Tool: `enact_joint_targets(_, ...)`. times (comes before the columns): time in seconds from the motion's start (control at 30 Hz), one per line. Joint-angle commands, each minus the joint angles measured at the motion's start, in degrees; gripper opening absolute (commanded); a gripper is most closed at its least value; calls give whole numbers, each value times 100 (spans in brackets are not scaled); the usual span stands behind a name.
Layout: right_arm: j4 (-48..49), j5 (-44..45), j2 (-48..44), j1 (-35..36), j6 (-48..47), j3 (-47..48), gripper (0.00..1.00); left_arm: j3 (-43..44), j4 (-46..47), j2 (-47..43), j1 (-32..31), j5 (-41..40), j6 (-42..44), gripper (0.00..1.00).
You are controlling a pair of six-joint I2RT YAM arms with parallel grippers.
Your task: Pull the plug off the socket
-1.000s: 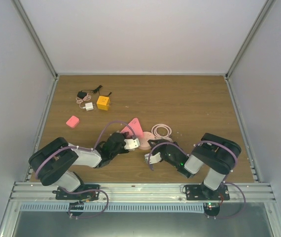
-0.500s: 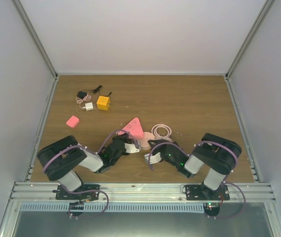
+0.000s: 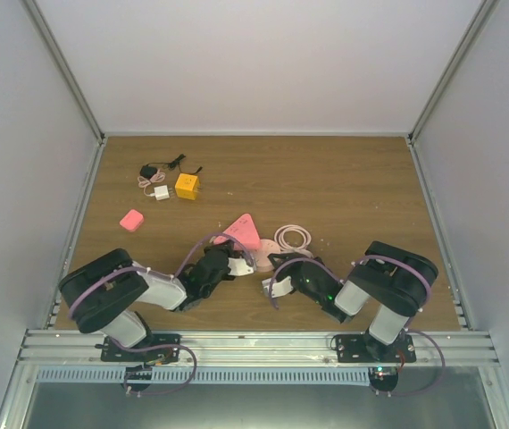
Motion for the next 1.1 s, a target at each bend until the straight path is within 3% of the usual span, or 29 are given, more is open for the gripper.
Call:
enact_joint_targets(0.0, 281, -128, 97, 73, -59, -205, 6, 422, -884, -507, 203, 329, -1005, 6)
enact_joint_targets(0.1, 366, -119, 155, 74, -97, -192, 5, 478, -1024, -566, 219, 424, -1060, 6)
enact_joint_targets(0.37, 263, -137, 69, 74, -57, -200, 5, 260, -78, -361, 168, -148, -343, 4)
enact_joint_targets(0.57, 377, -132, 125, 74, -122, -235, 8, 494, -747, -671, 380, 215, -784, 4)
enact_joint_targets(0.67, 412, -80, 135, 74, -124, -253, 18, 674, -1195, -869, 577, 456, -1001, 5)
enact_joint_targets(0.87, 223, -67, -73, 74, -106, -363, 49, 1193, -2208, -1212, 976, 938, -1464, 5)
enact_joint_targets(1.07, -2008, -433, -1146, 74, 507, -11, 83, 1465, -2855, -1429, 1291, 1446, -1831, 5)
